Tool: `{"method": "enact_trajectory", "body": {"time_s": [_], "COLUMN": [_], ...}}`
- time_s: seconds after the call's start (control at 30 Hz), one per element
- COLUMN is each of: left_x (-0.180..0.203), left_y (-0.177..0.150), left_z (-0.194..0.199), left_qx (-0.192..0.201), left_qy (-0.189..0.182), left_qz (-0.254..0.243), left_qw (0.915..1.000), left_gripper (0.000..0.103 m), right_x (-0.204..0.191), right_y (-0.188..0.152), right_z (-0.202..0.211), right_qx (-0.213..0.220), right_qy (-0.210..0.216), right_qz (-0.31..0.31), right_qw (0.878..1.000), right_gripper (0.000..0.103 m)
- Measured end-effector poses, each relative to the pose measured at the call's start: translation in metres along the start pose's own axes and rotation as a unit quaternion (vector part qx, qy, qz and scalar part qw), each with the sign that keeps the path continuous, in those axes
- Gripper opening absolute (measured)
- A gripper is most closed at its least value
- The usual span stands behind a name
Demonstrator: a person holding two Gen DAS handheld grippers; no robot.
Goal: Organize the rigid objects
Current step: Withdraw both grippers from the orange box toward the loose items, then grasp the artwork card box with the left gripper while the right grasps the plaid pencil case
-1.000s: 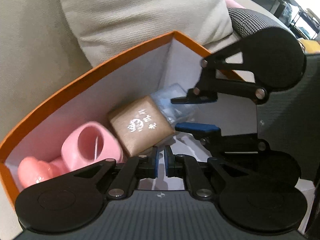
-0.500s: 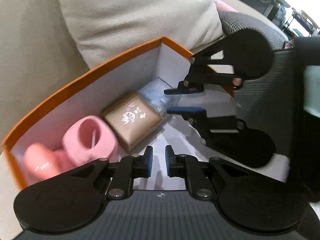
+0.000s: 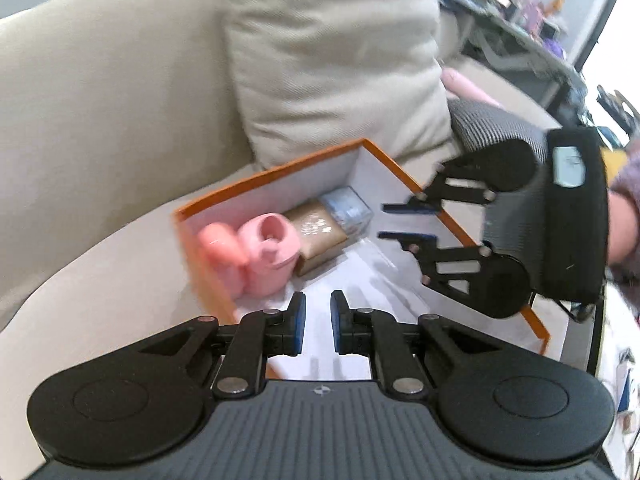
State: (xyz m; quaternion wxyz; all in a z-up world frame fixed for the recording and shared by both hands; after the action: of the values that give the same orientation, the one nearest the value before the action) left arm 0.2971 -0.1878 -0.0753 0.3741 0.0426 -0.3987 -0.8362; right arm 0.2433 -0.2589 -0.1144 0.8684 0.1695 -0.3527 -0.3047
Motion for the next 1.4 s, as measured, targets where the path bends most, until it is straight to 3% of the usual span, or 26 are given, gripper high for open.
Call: {"method": "enact_trajectory", "body": {"time_s": [0.2,0.4,0.5,0.6,0.73,0.87,1.0,1.27,1.37,1.4], "left_x": [-0.044,-0.076,-0.079,-0.080,-0.088,-0.097,-0.104,-0.122,-0.124,-0.125], "left_y": [-0.027,-0.083,-0.114,-0.143,-0.173,-0.188,-0.181,-0.182,-0.183,-0.184], "left_z": [0.066,0.122,0.133,0.135,0.129,0.126,0.113,0.094,0.088,0.086], "left_qx": [0.014,0.023,0.024,0.022,0.024,0.046,0.062,0.069,0.064,0.062], "left_qy": [0.057,0.131,0.152,0.167,0.177,0.166,0.160,0.167,0.165,0.166], "left_qz": [0.077,0.163,0.206,0.219,0.258,0.310,0.331,0.390,0.399,0.400], "left_qw": [0.9952,0.9777,0.9663,0.9612,0.9496,0.9351,0.9279,0.9029,0.8999,0.8995], "left_gripper": [0.014,0.014,0.014,0.014,0.014,0.022,0.033,0.059,0.069,0.072], "right_x": [-0.011,-0.059,-0.085,-0.118,-0.154,-0.176,-0.173,-0.163,-0.168,-0.170], "right_y": [0.051,0.101,0.117,0.127,0.128,0.118,0.114,0.114,0.112,0.111], "right_z": [0.053,0.096,0.094,0.099,0.085,0.065,0.045,-0.007,-0.019,-0.021], "right_qx": [0.053,0.110,0.115,0.113,0.087,0.052,0.030,-0.003,-0.015,-0.016], "right_qy": [0.013,0.046,0.072,0.095,0.113,0.094,0.064,-0.022,-0.020,-0.008], "right_qz": [-0.130,-0.228,-0.256,-0.286,-0.323,-0.324,-0.326,-0.304,-0.300,-0.305], "right_qw": [0.990,0.966,0.957,0.947,0.936,0.940,0.943,0.952,0.954,0.952], "right_gripper": [0.017,0.018,0.018,0.024,0.029,0.036,0.034,0.027,0.027,0.021]}}
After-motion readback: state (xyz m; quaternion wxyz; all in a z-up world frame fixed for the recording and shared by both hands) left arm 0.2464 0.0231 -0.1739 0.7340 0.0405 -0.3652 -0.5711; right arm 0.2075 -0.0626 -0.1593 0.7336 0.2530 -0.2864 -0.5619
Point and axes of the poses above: each gripper's, at about its wrist camera, not at the fingertips, and z roughly against the way its jaws point, x to its right, y to its top, the point moved 9 cm from there along -z, roughly the way its jaws point, and after that the axes turned 10 degrees about x, right-handed, at the moved point
